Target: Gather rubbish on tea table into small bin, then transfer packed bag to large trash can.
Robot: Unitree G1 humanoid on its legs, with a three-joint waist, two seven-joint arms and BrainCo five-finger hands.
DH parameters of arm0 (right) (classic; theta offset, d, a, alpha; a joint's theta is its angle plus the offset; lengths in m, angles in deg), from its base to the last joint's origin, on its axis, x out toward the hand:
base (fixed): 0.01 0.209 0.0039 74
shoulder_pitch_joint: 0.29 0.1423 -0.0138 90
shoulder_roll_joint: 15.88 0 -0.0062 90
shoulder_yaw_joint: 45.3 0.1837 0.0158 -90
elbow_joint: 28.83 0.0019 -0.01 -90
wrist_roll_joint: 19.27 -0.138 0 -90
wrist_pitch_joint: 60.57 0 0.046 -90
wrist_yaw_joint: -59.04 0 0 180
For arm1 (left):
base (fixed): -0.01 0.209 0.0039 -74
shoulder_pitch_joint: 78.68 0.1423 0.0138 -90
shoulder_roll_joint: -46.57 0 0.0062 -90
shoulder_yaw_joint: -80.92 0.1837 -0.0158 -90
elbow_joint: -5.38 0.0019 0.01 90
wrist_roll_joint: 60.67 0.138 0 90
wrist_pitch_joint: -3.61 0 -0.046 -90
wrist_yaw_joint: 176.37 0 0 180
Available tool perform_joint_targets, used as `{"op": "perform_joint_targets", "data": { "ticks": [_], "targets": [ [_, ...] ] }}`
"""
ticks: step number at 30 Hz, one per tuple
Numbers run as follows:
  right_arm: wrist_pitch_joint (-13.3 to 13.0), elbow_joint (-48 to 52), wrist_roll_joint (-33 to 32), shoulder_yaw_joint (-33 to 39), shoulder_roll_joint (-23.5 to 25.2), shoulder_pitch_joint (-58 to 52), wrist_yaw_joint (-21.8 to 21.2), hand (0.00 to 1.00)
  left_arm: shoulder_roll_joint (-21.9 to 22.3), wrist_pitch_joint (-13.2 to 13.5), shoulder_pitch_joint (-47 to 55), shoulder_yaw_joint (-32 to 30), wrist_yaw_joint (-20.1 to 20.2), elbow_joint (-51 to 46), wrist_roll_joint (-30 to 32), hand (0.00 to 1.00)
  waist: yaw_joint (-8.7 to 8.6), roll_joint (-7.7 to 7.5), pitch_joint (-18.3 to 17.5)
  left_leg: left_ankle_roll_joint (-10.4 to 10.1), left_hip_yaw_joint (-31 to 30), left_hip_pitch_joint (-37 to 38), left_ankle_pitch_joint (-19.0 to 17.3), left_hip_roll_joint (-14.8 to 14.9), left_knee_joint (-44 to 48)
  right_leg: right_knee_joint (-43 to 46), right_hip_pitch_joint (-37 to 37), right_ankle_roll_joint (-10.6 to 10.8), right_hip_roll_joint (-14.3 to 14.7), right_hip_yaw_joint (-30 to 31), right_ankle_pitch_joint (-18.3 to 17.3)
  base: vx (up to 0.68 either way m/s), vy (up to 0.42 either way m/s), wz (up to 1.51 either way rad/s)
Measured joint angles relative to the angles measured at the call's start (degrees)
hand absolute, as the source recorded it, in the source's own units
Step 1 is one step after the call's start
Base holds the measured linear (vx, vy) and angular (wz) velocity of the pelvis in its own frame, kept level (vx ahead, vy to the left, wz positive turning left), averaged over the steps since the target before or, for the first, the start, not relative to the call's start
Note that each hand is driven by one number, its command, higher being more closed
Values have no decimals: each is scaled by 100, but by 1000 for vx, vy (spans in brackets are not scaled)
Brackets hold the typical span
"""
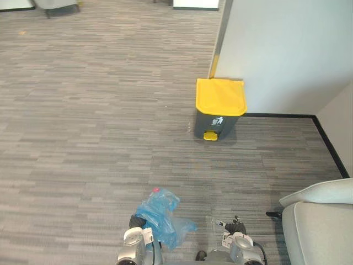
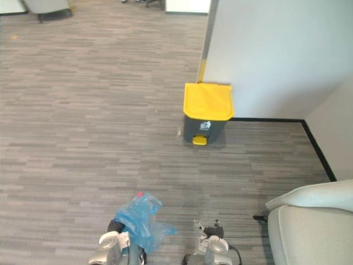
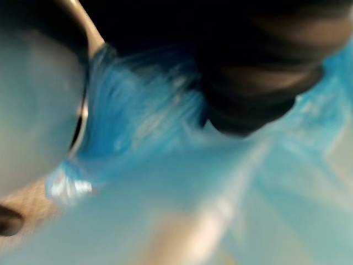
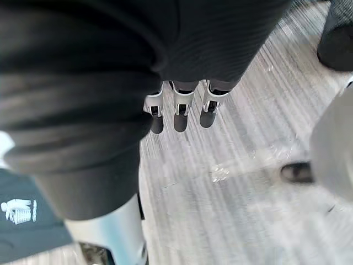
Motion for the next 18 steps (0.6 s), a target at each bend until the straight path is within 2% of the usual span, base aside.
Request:
{"op": "perform_joint_targets", "data": {
  "ticks": [1, 3, 4, 5, 6, 7, 9, 11, 12, 13, 14, 15, 16, 17, 18],
  "targets": [
    [0, -1, 3, 49, -1, -30, -4, 0, -28, 16, -27, 12, 1, 19, -16, 100, 42, -57, -27, 51, -44, -7, -178, -60, 175, 42, -13, 99, -87, 187, 122, 439, 288, -25],
    [0, 12, 6, 96, 26, 13, -4, 0, -41, -27, -31, 15, -4, 117, -34, 100, 60, -80, -38, 177, 187, 115, -348, -81, 240, 224, -58, 207, -194, 314, 197, 253, 188, -53],
    [-12, 45, 7, 68, 25, 43, -14, 0, -32, -59, 40, 37, -9, 119, -33, 100, 67, -61, -32, 236, 377, 376, -532, -83, 134, 817, -347, 340, -265, 455, 300, 322, 261, -98],
    [-9, 45, 9, -16, 21, 44, -24, 0, -37, -72, 128, 51, -10, 124, -34, 100, 73, -29, -28, 279, 631, 727, -642, -108, -132, 2077, -883, 484, -375, 567, 532, 262, 215, -88],
    [-9, 45, 9, -20, 21, 28, -23, 0, -51, -78, 130, 74, -11, 133, -34, 100, 62, -25, -24, 301, 684, 848, -658, -130, -190, 2477, -1101, 519, -419, 570, 714, 271, 181, -60],
    [-3, 40, 10, -26, -13, -45, -22, 0, -106, -90, 111, 162, -14, 191, -35, 100, -27, 61, 39, 329, 743, 1344, -714, -166, -481, 3679, -1626, 413, -521, 413, 678, 171, 78, -19],
    [-19, 127, 16, -32, -9, -112, -19, 0, -128, -85, 104, 156, -21, 229, -35, 100, -61, 92, 42, 306, 854, 1664, -746, -183, -717, 4053, -1987, 344, -517, 218, 563, 258, 66, -24],
    [-13, 93, 17, -27, -13, -101, -27, 0, -152, -82, 95, 142, -15, 357, -33, 100, -79, 44, 13, 270, 1004, 2138, -771, -187, -1073, 3653, -2378, 138, -520, -581, 320, 295, -19, -25],
    [-16, 91, 20, -24, -14, -92, -27, 0, -148, -82, 96, 141, -14, 392, -33, 100, -92, 44, 13, 268, 1016, 2206, -769, -187, -1126, 3485, -2404, 104, -503, -710, 298, 291, -80, -6],
    [-18, 87, 22, -24, -27, -69, -33, 0, -139, -85, 95, 126, -8, 500, -32, 100, -137, 46, 14, 261, 1020, 2349, -766, -185, -1251, 2711, -2468, 70, -363, -917, 319, 311, -126, 6],
    [-16, 54, 24, -16, -29, -41, -41, 0, -144, -84, 98, 113, -6, 555, -32, 100, -173, 32, 6, 230, 985, 2405, -757, -207, -1343, 1777, -2463, 26, -150, -880, 601, 323, -149, 13],
    [-15, 24, 27, -15, -27, -39, -45, 0, -150, -84, 99, 97, -3, 576, -31, 100, -193, 6, -1, 210, 963, 2419, -755, -231, -1358, 1432, -2416, 14, -94, -841, 769, 352, -182, 14],
    [-5, -77, 53, 22, -69, 22, -87, 0, -139, -82, 50, 31, 1, 713, -32, 100, -216, 4, 54, 85, 686, 2558, -777, -317, -1471, 827, -2214, -357, 52, -795, 1242, 341, -153, -4],
    [-13, -172, 189, 110, -157, 135, -94, 0, -81, -77, 21, 4, 8, 746, -27, 100, -214, 214, 40, -4, 499, 2570, -726, -170, -1541, 695, -2132, -364, 226, -812, 1223, 320, -143, -13],
    [-13, -198, 229, 126, -173, 150, -95, 0, -61, -68, 27, -11, 8, 748, -27, 100, -213, 247, 40, -4, 437, 2585, -725, -154, -1546, 675, -2117, -395, 269, -813, 1174, 319, -156, -30]
  ]
}}
